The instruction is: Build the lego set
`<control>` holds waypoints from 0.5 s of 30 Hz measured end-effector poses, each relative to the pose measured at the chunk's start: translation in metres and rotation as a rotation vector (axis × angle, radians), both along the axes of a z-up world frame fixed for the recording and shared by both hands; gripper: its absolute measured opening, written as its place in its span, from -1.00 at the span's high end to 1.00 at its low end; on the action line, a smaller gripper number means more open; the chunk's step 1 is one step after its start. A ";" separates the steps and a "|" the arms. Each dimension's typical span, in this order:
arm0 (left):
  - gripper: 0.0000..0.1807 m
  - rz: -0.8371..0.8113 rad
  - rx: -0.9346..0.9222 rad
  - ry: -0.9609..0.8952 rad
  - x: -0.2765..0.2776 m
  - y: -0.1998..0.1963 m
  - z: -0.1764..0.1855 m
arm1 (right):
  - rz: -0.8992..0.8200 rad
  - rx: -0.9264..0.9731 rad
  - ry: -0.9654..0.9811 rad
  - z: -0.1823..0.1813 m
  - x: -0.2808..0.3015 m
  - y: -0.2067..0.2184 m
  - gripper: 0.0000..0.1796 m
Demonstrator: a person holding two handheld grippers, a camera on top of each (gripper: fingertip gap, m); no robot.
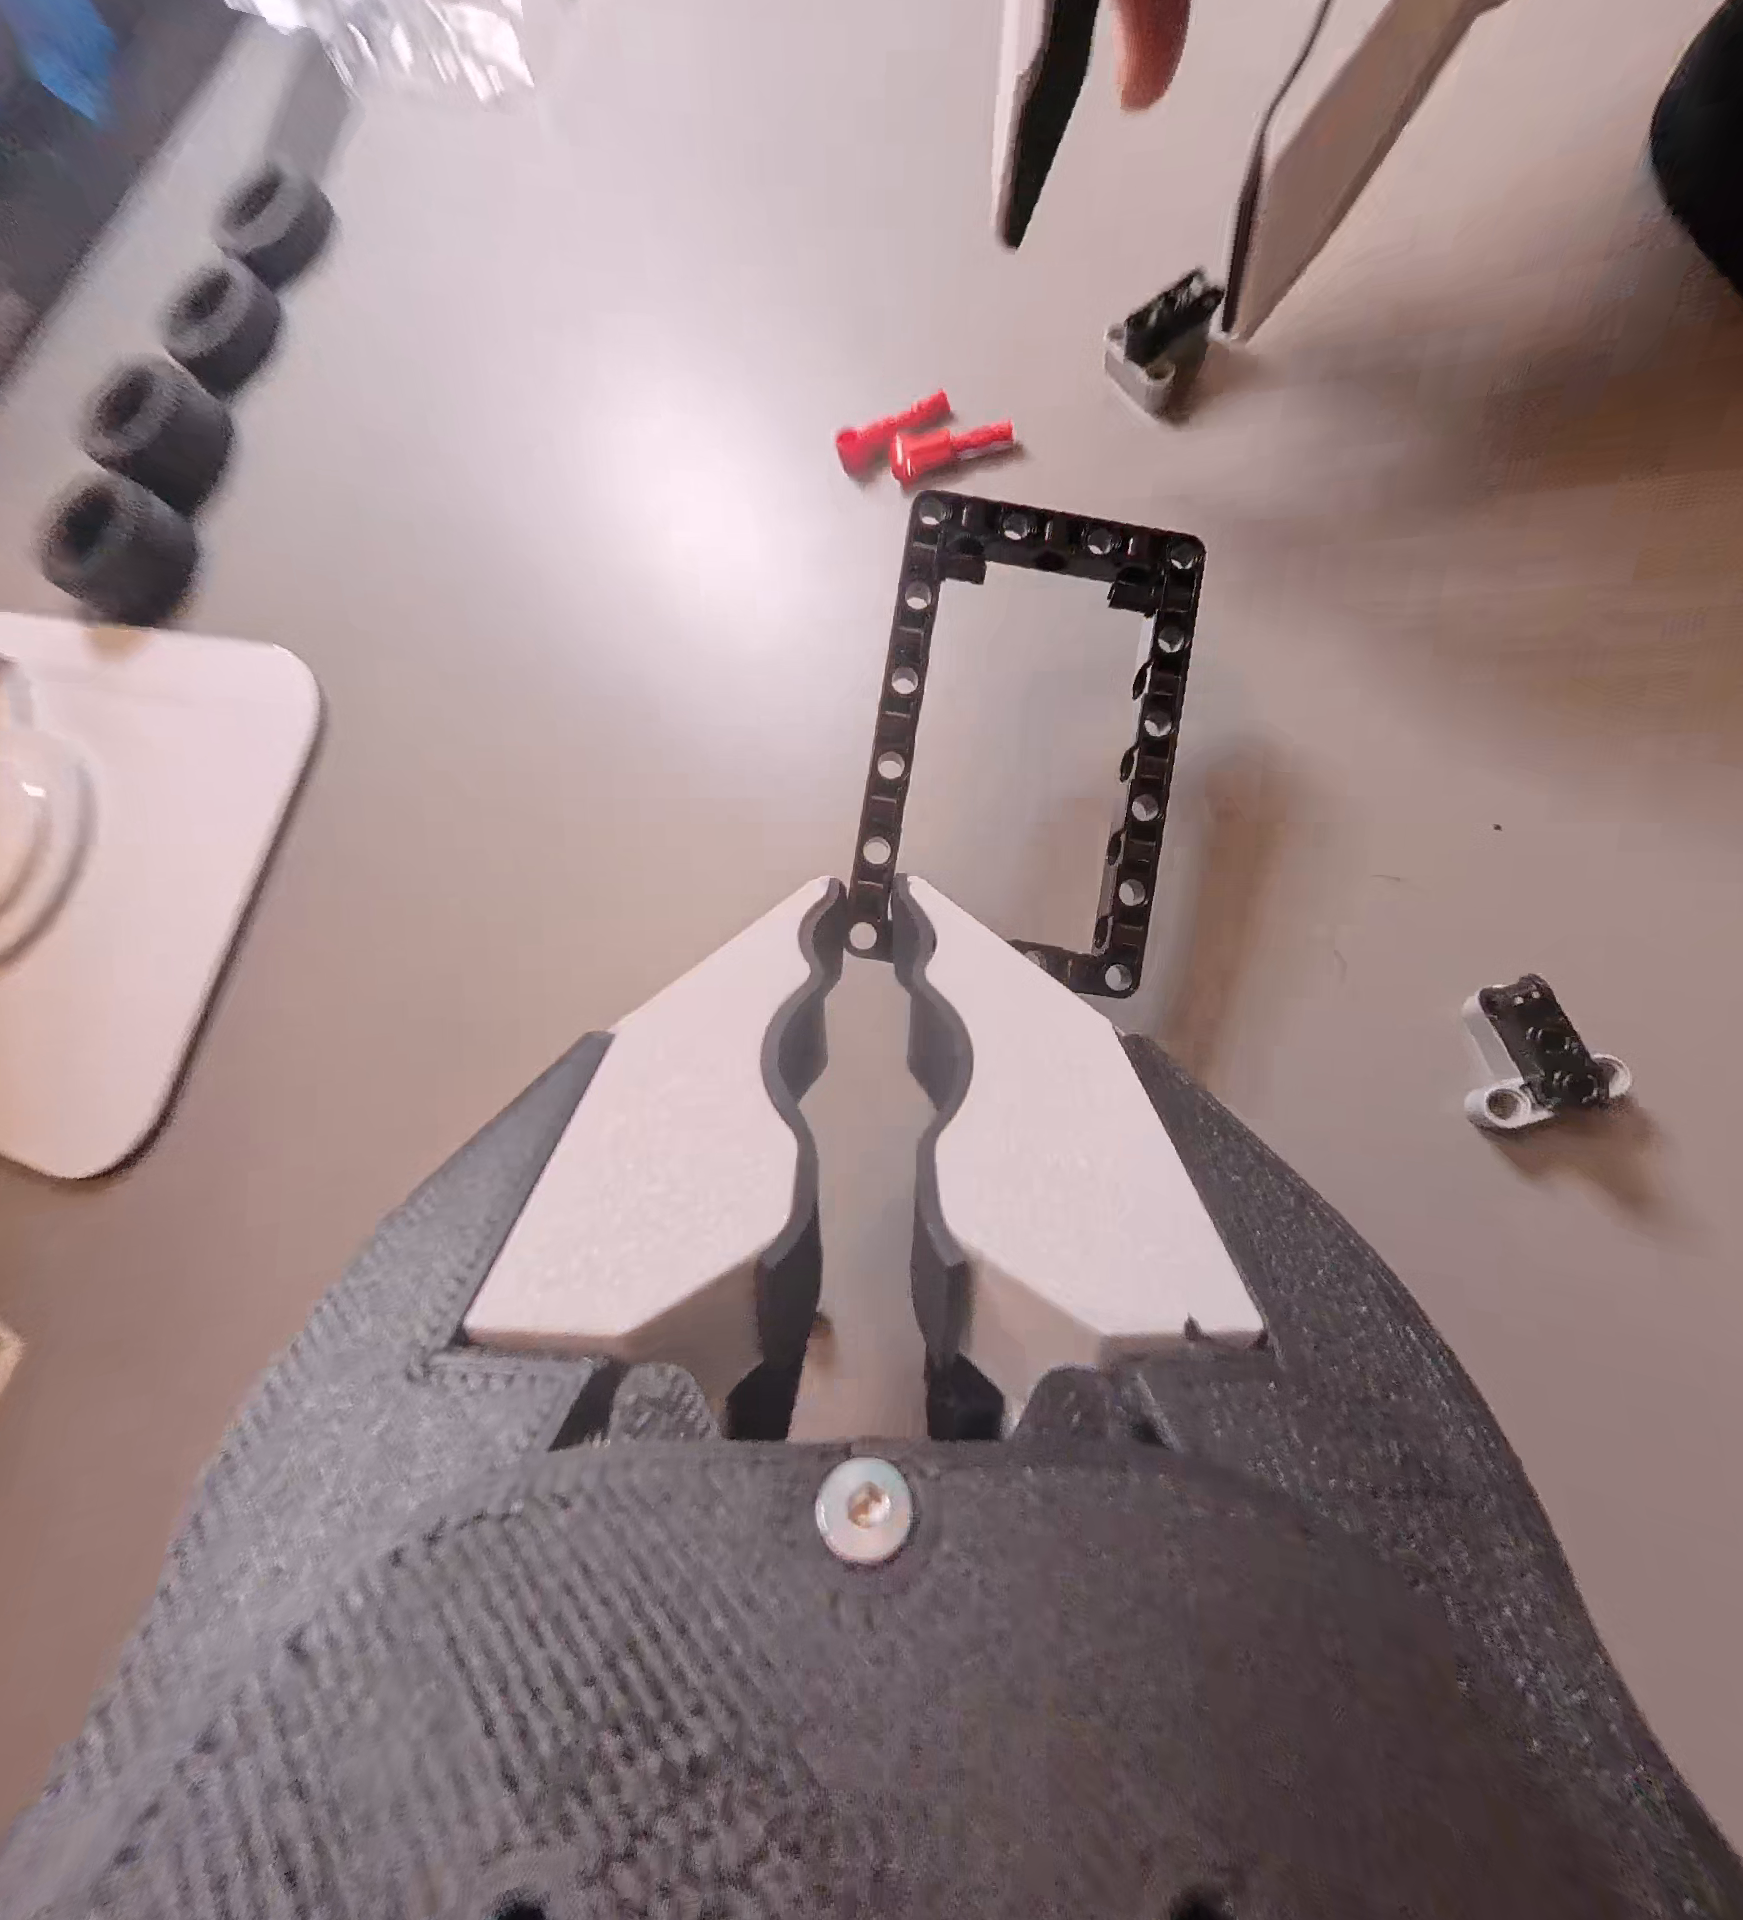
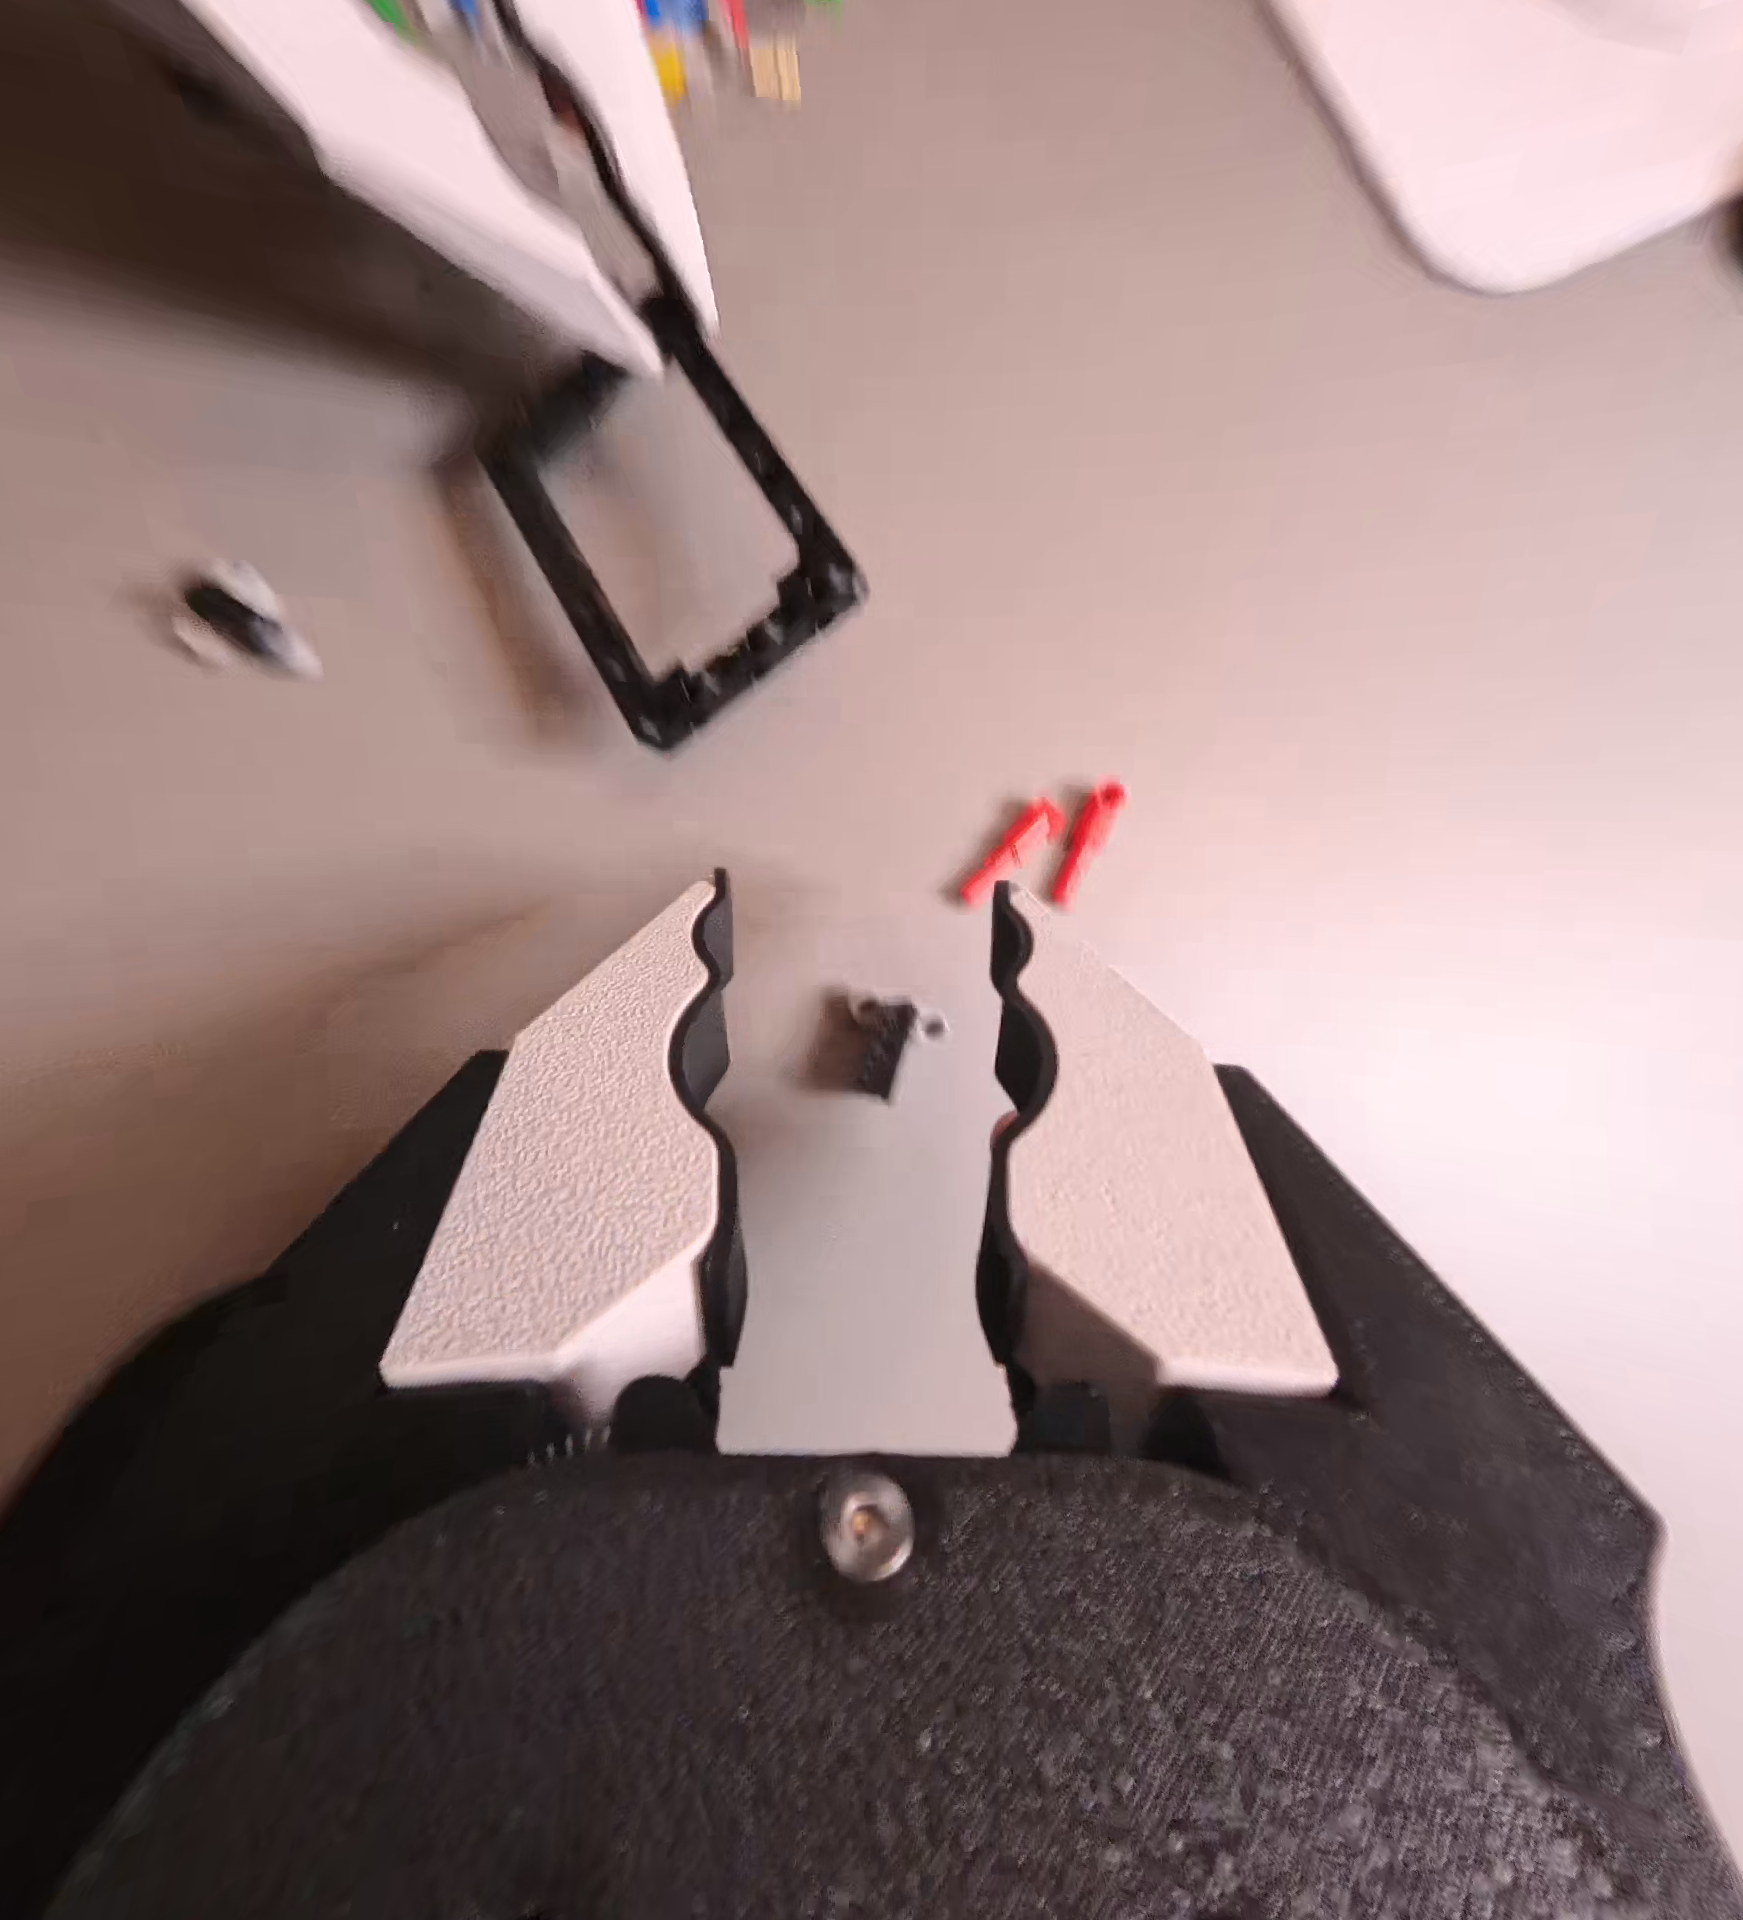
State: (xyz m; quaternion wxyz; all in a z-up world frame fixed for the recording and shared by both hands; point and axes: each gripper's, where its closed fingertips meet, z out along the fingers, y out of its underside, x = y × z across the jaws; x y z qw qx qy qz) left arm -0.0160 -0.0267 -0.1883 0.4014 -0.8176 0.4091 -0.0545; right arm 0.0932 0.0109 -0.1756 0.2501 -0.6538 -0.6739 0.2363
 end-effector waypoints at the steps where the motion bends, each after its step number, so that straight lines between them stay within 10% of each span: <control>1: 0.92 -0.001 0.054 0.002 -0.001 -0.001 0.006 | -0.007 -0.065 0.075 0.010 -0.009 -0.007 0.47; 8: 0.91 -0.005 0.403 0.146 -0.002 -0.011 0.041 | 0.062 -0.267 0.328 0.015 -0.062 -0.034 0.87; 15: 0.68 -0.082 0.073 -0.458 0.014 -0.039 0.051 | 0.332 -0.135 0.561 0.040 -0.060 -0.054 0.94</control>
